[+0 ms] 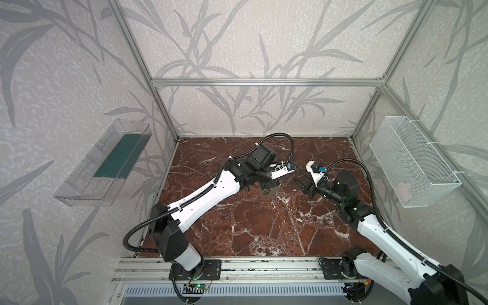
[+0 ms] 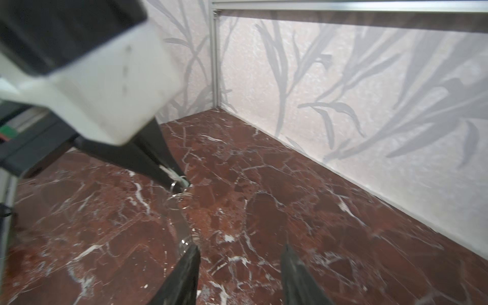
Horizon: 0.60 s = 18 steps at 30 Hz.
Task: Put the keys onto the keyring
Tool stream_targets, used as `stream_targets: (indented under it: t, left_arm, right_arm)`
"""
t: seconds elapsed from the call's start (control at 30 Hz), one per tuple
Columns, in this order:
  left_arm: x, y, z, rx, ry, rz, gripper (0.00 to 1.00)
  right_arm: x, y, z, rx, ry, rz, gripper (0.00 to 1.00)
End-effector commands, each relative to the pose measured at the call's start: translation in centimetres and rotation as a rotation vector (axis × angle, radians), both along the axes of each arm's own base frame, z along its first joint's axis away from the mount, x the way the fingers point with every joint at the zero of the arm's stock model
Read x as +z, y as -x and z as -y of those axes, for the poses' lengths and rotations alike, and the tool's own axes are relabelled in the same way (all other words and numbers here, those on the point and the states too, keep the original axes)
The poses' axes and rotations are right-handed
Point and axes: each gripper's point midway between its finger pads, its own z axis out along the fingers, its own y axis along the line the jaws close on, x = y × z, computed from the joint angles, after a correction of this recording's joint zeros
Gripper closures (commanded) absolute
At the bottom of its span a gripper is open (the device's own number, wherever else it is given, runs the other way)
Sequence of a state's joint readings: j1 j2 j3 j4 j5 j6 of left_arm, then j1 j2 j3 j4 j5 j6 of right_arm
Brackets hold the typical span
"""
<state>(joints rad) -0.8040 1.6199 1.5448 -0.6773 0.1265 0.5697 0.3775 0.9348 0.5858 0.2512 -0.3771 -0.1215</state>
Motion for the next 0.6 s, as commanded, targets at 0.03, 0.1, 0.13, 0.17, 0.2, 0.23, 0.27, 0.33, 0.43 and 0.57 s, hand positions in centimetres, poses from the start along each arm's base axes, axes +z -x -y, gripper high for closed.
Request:
stream_targets:
  t: [0.03, 0.1, 0.13, 0.17, 0.2, 0.23, 0.27, 0.33, 0.43, 0.57]
  left_arm:
    - [0.9, -2.2, 3.0, 0.03, 0.067, 0.001, 1.0]
    - [1.0, -3.3, 4.7, 0.02, 0.085, -0.003, 1.0]
    - [1.1, -4.0, 5.7, 0.016, 0.1, 0.0, 1.0]
    - [1.1, -4.7, 6.6, 0.01, 0.11, 0.005, 1.0]
    - [1.1, -5.2, 7.3, 0.0, 0.123, 0.011, 1.0]
    - [1.1, -5.8, 8.1, -0.006, 0.135, 0.015, 1.0]
    - [1.0, -6.2, 8.9, -0.012, 0.145, 0.014, 1.0]
    - [0.1, -6.6, 9.8, -0.029, 0.15, 0.001, 1.0]
    - [-2.5, -6.7, 10.2, -0.06, 0.122, -0.013, 1.0]
    - [-7.8, -6.3, 8.9, -0.108, 0.021, 0.003, 1.0]
  right_arm:
    - [-0.4, -1.9, 5.7, -0.339, 0.083, 0.021, 0.49]
    - [-0.4, -2.0, 7.7, -0.437, 0.094, 0.031, 0.48]
    - [-0.3, -2.0, 8.6, -0.486, 0.096, 0.039, 0.47]
    - [-0.2, -1.9, 9.4, -0.526, 0.099, 0.046, 0.47]
    - [0.0, -1.8, 9.9, -0.548, 0.102, 0.056, 0.47]
    - [0.2, -1.6, 10.2, -0.556, 0.109, 0.068, 0.47]
    - [0.2, -1.4, 10.2, -0.551, 0.121, 0.076, 0.47]
    - [0.1, -1.2, 10.2, -0.54, 0.141, 0.071, 0.47]
    - [-0.6, -1.0, 10.2, -0.532, 0.159, 0.044, 0.47]
    - [-1.7, -0.6, 10.1, -0.525, 0.143, 0.009, 0.47]
